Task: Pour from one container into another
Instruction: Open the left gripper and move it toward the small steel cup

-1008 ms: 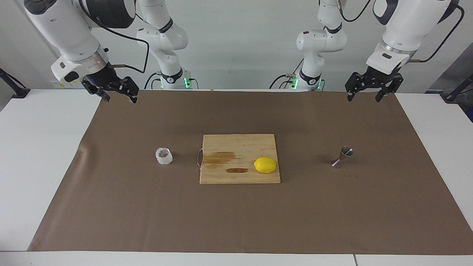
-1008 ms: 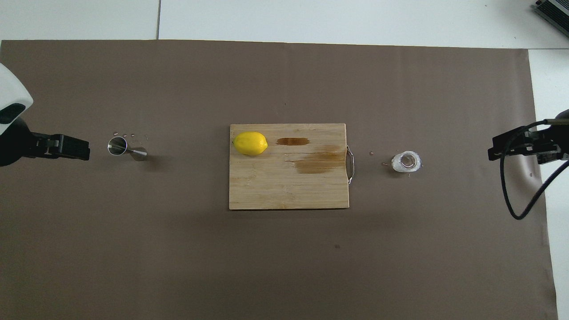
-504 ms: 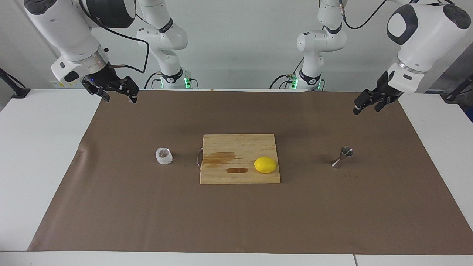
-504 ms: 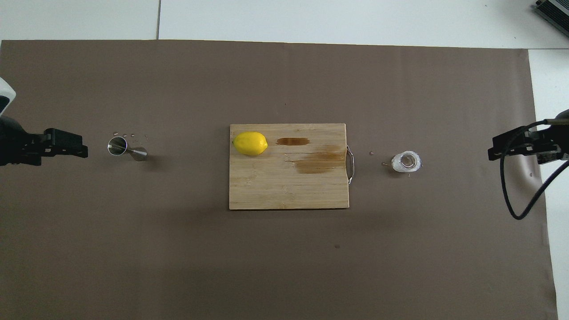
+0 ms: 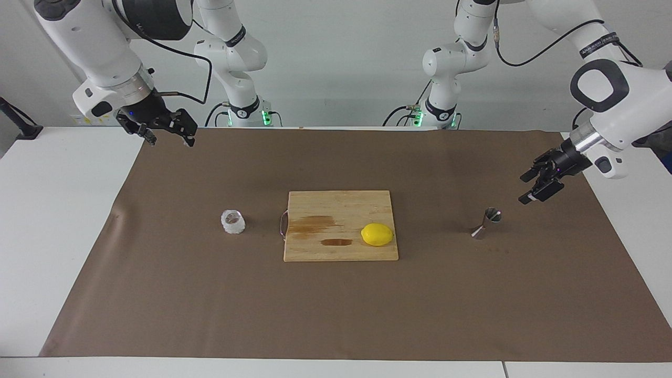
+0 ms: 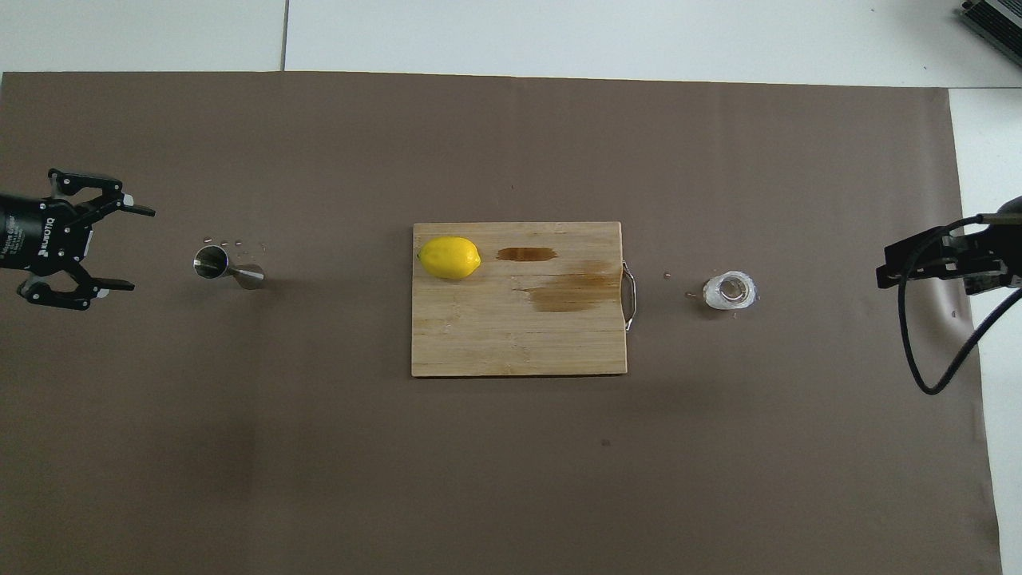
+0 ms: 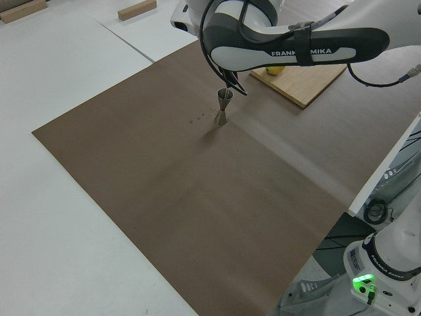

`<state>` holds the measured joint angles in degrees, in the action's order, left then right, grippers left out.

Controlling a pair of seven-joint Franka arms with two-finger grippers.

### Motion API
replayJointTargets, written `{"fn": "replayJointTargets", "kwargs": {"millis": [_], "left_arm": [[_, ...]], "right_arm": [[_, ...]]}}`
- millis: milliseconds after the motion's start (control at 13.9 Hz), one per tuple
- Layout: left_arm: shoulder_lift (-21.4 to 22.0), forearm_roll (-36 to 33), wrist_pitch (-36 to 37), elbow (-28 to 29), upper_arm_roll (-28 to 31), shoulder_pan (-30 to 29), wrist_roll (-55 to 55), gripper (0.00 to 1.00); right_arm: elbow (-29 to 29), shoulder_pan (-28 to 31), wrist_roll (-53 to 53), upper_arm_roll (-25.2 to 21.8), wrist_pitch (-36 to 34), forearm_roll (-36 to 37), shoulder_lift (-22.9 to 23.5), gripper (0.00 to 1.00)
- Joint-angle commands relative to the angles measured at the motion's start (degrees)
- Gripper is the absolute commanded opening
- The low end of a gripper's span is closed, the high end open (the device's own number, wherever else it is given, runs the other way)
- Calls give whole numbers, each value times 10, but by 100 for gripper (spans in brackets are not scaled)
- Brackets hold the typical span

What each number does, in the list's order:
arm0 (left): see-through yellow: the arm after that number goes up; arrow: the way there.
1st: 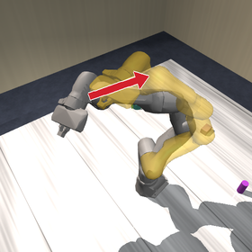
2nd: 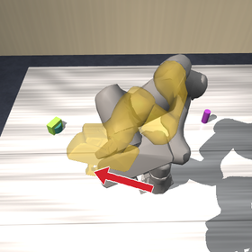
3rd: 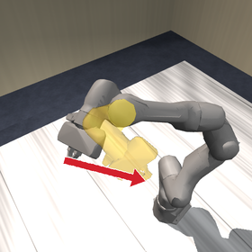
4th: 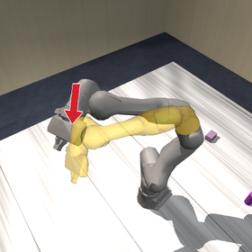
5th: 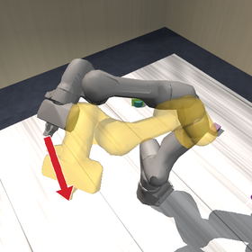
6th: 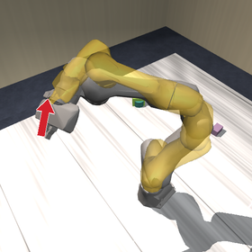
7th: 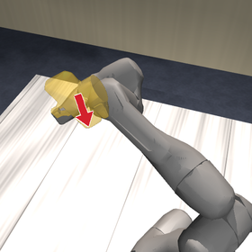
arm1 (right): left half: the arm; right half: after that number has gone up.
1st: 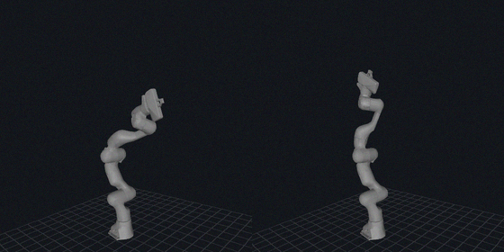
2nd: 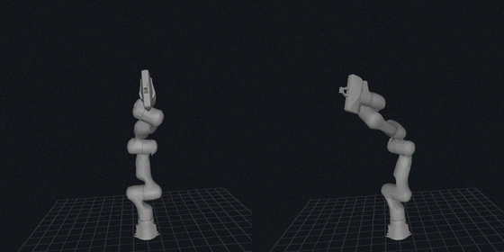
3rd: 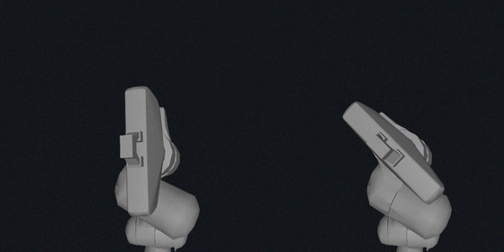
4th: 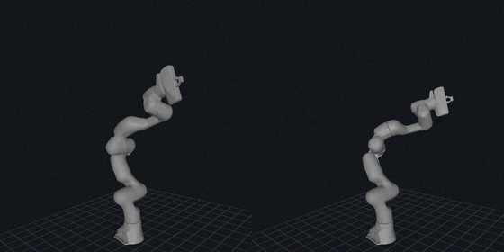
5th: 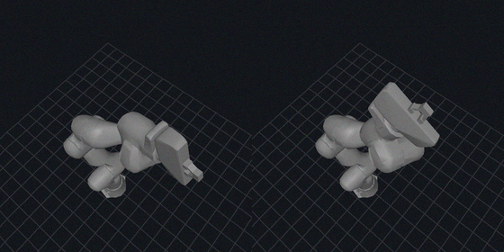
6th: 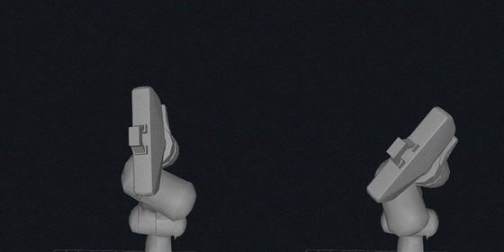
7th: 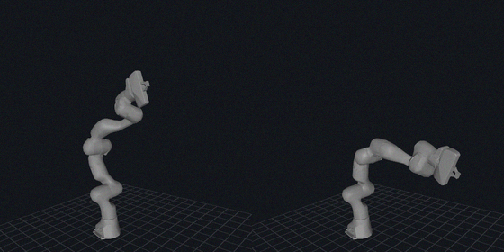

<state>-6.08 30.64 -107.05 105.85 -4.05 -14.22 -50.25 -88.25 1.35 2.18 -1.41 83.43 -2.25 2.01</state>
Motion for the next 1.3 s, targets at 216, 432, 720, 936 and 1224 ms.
{"fn": "replayJointTargets", "kwargs": {"millis": [216, 432, 720, 936, 1224], "left_arm": [[-53, 93, -3, 36, -6, -31, -41, 100], [-76, 131, 1, 38, -6, -56, -40, 100], [-77, 249, -33, 86, -6, -71, -40, 100], [-62, 284, -54, 141, -6, -67, -37, 100], [-61, 286, -48, 145, -6, -69, -35, 100]], "right_arm": [[-4, 6, 7, 5, 2, 1, -6, 100], [-4, 6, 7, 6, 3, 1, -6, 100], [-4, 6, 7, 6, 2, 1, -6, 100], [-4, 6, 7, 6, 2, 1, -6, 100], [-4, 6, 7, 6, 2, 1, -6, 100]]}}
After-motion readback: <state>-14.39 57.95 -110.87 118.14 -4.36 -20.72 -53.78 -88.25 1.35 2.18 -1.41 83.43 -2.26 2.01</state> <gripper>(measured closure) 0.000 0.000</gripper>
